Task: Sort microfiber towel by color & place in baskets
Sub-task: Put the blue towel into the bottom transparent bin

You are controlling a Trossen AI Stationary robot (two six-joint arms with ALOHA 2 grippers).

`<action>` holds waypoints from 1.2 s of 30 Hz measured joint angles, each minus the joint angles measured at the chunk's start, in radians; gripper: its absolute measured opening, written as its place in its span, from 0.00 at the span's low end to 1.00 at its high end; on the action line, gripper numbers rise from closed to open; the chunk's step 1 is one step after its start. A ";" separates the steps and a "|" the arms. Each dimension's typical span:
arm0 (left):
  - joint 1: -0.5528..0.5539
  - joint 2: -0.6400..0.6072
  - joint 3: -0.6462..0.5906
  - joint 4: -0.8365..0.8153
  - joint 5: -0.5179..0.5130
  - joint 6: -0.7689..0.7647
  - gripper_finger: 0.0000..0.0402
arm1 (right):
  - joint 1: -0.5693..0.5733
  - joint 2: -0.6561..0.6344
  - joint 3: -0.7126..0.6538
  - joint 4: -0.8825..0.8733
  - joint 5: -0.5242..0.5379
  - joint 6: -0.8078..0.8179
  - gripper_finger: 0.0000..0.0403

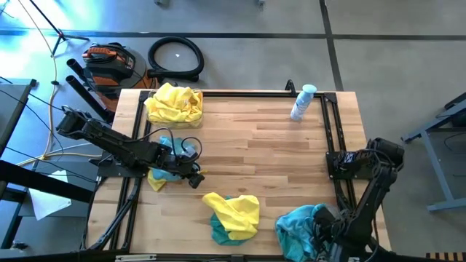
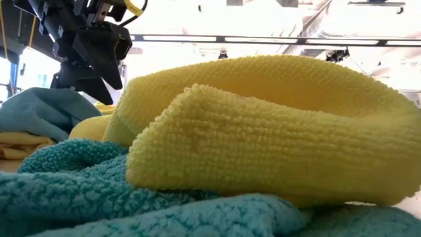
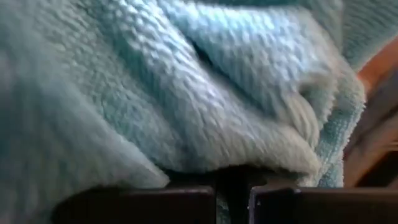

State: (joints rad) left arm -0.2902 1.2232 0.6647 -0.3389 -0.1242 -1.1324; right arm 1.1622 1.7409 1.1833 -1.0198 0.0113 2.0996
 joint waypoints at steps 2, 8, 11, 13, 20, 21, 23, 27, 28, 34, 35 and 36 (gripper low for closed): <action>0.000 0.000 0.000 0.000 -0.002 0.007 0.38 | 0.000 0.000 -0.023 0.043 0.005 -0.005 0.00; 0.000 0.000 0.000 0.000 -0.019 0.009 0.38 | 0.000 0.000 -0.047 0.094 0.005 0.002 0.08; 0.001 0.000 0.000 0.000 -0.019 0.018 0.38 | -0.003 0.000 -0.047 0.096 0.004 0.008 0.18; 0.002 0.000 0.000 -0.001 -0.020 0.027 0.38 | -0.003 0.000 -0.047 0.097 0.005 0.016 0.26; 0.002 0.000 0.000 -0.001 -0.020 0.036 0.38 | -0.004 0.000 -0.002 0.051 -0.041 -0.001 0.47; 0.002 0.000 0.000 -0.001 -0.020 0.037 0.38 | -0.004 0.000 0.015 0.028 -0.035 0.005 0.48; 0.002 0.000 0.000 -0.001 -0.020 0.037 0.38 | -0.004 0.000 0.058 -0.036 -0.025 0.013 0.49; 0.002 0.000 0.000 0.000 -0.020 0.044 0.38 | -0.004 0.000 0.171 -0.201 0.022 0.035 0.49; 0.002 0.000 0.000 -0.001 -0.020 0.044 0.38 | -0.004 0.000 0.202 -0.242 0.040 0.043 0.49; 0.002 0.000 0.000 -0.001 -0.020 0.044 0.38 | -0.005 0.000 0.355 -0.349 0.104 0.064 0.49; 0.002 0.000 0.000 -0.001 -0.020 0.044 0.38 | -0.007 0.000 0.367 -0.346 0.114 0.065 0.49; 0.002 0.000 0.001 -0.001 -0.020 0.044 0.38 | -0.010 0.000 0.373 -0.338 0.120 0.065 0.49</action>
State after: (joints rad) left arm -0.2886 1.2232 0.6652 -0.3396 -0.1439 -1.0885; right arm 1.1517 1.7408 1.5568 -1.3579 0.1315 2.1651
